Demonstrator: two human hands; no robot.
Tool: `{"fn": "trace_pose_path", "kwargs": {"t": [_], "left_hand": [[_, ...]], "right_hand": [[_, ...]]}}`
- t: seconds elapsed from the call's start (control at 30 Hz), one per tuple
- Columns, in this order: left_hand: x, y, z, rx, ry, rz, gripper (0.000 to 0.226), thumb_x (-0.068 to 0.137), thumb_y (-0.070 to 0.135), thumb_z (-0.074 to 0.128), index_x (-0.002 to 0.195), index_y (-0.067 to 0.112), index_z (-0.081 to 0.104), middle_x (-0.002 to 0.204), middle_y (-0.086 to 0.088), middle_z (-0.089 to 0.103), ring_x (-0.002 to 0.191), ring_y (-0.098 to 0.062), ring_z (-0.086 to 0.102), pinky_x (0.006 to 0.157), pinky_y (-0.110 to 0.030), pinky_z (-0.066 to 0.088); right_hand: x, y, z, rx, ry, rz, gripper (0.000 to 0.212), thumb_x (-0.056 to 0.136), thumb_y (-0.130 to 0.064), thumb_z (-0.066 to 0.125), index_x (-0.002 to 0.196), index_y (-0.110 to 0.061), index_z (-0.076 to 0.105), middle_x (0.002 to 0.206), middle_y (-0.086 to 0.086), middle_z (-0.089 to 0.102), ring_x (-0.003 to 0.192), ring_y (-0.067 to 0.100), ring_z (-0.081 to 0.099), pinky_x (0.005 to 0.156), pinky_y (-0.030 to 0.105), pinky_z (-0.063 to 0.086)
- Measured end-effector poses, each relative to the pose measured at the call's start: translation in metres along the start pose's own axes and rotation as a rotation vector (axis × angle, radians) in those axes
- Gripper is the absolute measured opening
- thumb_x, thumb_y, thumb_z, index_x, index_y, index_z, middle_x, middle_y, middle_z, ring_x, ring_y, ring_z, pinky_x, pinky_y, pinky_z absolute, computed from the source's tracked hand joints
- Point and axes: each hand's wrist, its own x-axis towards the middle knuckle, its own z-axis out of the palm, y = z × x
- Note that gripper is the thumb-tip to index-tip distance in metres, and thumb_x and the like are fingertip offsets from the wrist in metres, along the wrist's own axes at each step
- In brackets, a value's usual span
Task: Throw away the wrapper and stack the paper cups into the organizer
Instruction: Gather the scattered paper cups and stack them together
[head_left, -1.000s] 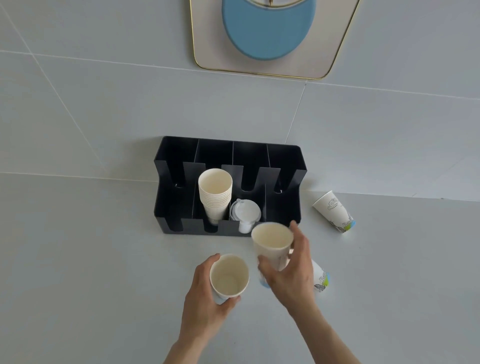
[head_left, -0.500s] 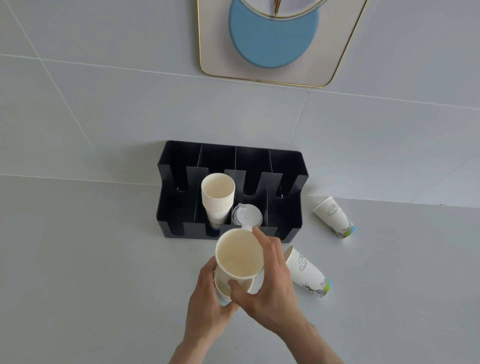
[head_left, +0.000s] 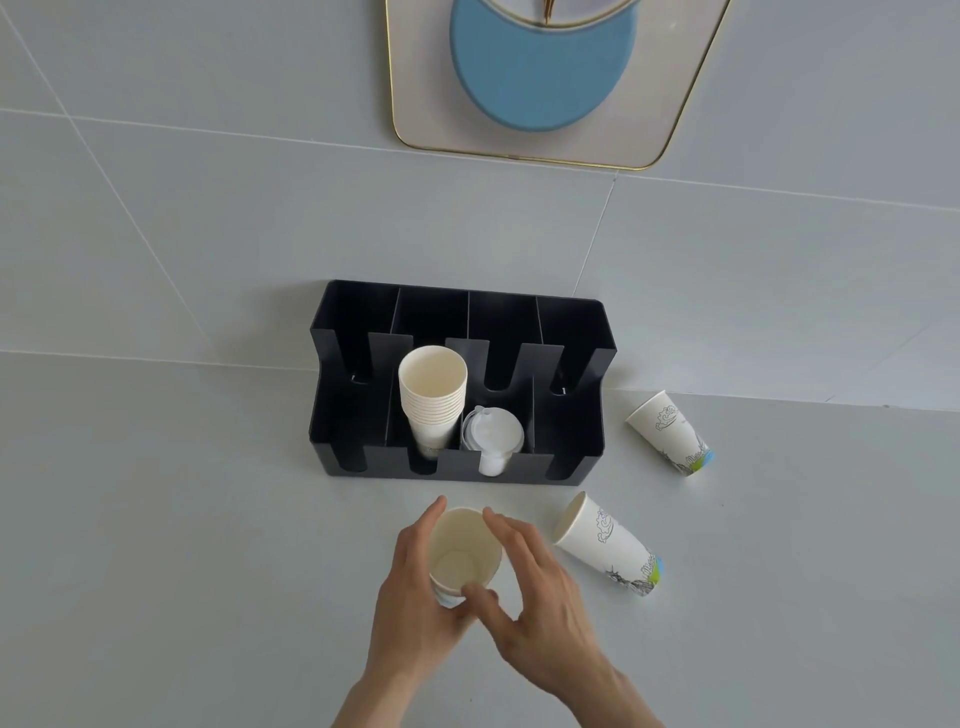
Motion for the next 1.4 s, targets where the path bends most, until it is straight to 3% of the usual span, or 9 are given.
{"fn": "trace_pose_path", "kwargs": {"t": [0.17,0.3,0.4,0.57,0.73,0.87,1.0,1.13,1.4], "left_hand": [[0.001,0.002,0.001,0.014,0.004,0.017,0.102,0.061,0.048,0.088,0.141,0.057,0.026,0.130,0.038,0.039,0.110,0.011,0.046,0.080,-0.009,0.039],[-0.001,0.005,0.005,0.003,0.010,0.003,0.101,0.061,0.046,0.089,0.142,0.055,0.028,0.132,0.036,0.040,0.116,0.024,0.040,0.078,-0.007,0.040],[-0.001,0.005,0.007,0.008,0.009,-0.004,0.101,0.062,0.046,0.089,0.142,0.053,0.029,0.132,0.037,0.040,0.117,0.024,0.039,0.077,-0.007,0.040],[0.002,0.006,0.007,0.022,0.006,-0.006,0.101,0.062,0.046,0.089,0.142,0.054,0.028,0.134,0.037,0.040,0.117,0.022,0.040,0.081,-0.013,0.041],[0.004,0.007,0.009,0.011,0.009,0.003,0.102,0.062,0.046,0.089,0.143,0.053,0.028,0.135,0.033,0.042,0.115,0.008,0.046,0.086,-0.015,0.040],[0.004,0.004,0.011,-0.007,0.022,0.019,0.102,0.061,0.045,0.089,0.143,0.050,0.030,0.136,0.028,0.046,0.117,0.002,0.051,0.086,-0.017,0.045],[0.004,0.004,0.012,-0.014,0.014,0.009,0.104,0.059,0.055,0.087,0.145,0.047,0.029,0.137,0.022,0.052,0.118,-0.007,0.058,0.086,-0.029,0.058],[0.001,0.010,0.013,-0.042,0.047,-0.010,0.100,0.058,0.056,0.087,0.139,0.048,0.030,0.133,0.023,0.055,0.117,-0.007,0.060,0.080,-0.015,0.050],[0.001,0.008,0.008,-0.009,-0.009,0.003,0.125,0.054,0.050,0.092,0.149,0.049,0.011,0.143,0.021,0.048,0.124,-0.007,0.054,0.091,-0.025,0.055]], "right_hand": [[0.014,0.052,-0.021,-0.200,0.309,0.216,0.057,0.084,-0.030,0.079,0.135,-0.019,0.055,0.116,0.000,0.060,0.106,0.027,0.061,0.086,0.039,0.051],[0.015,0.102,-0.034,-0.393,0.061,0.433,0.096,0.078,-0.043,0.080,0.156,-0.020,0.029,0.148,0.004,0.046,0.137,0.029,0.043,0.111,0.042,0.039],[0.011,0.118,-0.034,-0.403,-0.047,0.480,0.102,0.082,-0.045,0.076,0.160,-0.023,0.014,0.146,-0.001,0.046,0.135,0.024,0.043,0.111,0.036,0.036],[0.004,0.112,-0.030,-0.319,-0.021,0.557,0.091,0.079,-0.046,0.079,0.154,-0.022,0.033,0.128,-0.001,0.050,0.118,0.023,0.053,0.095,0.034,0.046],[0.023,0.057,-0.058,0.316,0.343,0.459,0.064,0.070,-0.031,0.089,0.124,-0.028,0.055,0.113,-0.009,0.058,0.101,0.016,0.064,0.077,0.028,0.052],[0.029,-0.004,-0.076,0.613,0.318,0.195,0.066,0.066,-0.033,0.086,0.123,-0.026,0.053,0.117,-0.008,0.064,0.109,0.014,0.066,0.085,0.024,0.057],[0.024,-0.020,-0.053,0.523,0.186,0.121,0.074,0.066,-0.032,0.088,0.130,-0.026,0.051,0.120,-0.014,0.062,0.114,0.014,0.063,0.088,0.019,0.054],[0.015,-0.010,-0.024,0.318,0.095,0.145,0.076,0.066,-0.055,0.083,0.131,-0.034,0.049,0.124,-0.021,0.056,0.116,0.005,0.057,0.087,0.013,0.048],[0.005,0.016,-0.001,0.228,-0.062,0.222,0.089,0.078,-0.059,0.071,0.153,-0.035,0.030,0.137,-0.022,0.046,0.124,0.002,0.050,0.102,0.030,0.050]]}}
